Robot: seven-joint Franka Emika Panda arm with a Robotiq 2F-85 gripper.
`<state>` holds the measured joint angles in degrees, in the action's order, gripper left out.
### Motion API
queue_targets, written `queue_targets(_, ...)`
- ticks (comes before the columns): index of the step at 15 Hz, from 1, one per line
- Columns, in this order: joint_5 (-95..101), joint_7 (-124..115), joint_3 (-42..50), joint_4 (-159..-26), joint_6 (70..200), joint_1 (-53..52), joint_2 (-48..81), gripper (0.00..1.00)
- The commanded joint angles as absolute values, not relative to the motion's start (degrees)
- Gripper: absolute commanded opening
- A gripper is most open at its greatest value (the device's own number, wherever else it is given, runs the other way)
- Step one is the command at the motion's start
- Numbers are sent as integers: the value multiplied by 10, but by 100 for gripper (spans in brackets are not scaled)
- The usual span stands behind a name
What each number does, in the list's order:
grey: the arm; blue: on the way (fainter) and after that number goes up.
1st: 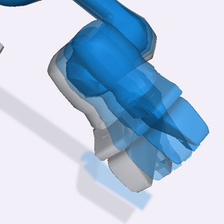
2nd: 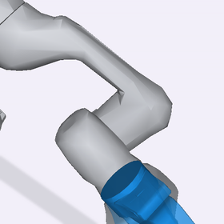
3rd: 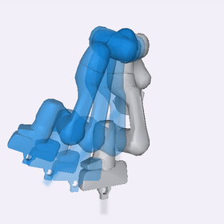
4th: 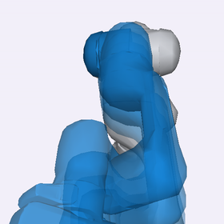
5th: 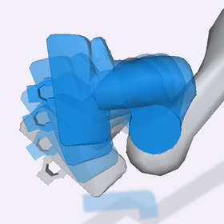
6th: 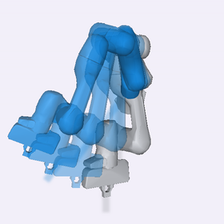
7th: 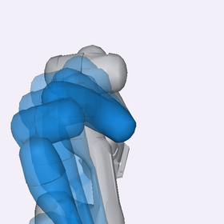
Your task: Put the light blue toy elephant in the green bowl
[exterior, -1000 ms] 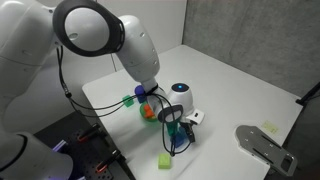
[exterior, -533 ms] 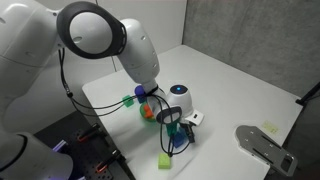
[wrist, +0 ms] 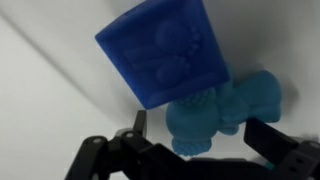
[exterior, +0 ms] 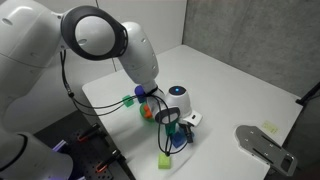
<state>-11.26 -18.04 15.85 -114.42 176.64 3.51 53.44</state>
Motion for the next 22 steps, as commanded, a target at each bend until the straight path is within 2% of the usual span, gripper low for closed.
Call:
queue_targets(1,-132,-198,166,-1121,1767,19,558,100)
queue_targets(4,-136,-206,172,-1114,1764,8,566,100)
queue_targets(5,-136,-208,175,-1113,1765,4,568,75)
queue_targets(6,-135,-209,177,-1113,1765,2,569,73)
queue_targets(7,-136,-212,178,-1111,1765,0,569,66)
queue_targets(13,-135,-212,188,-1122,1755,-12,537,19)
queue_targets(14,-135,-211,186,-1124,1753,-13,529,19)
queue_targets(18,-132,-207,181,-1140,1747,-24,489,7)
queue_targets(19,-131,-204,177,-1147,1745,-25,472,10)
queue_targets(22,-126,-197,167,-1173,1747,-35,427,9)
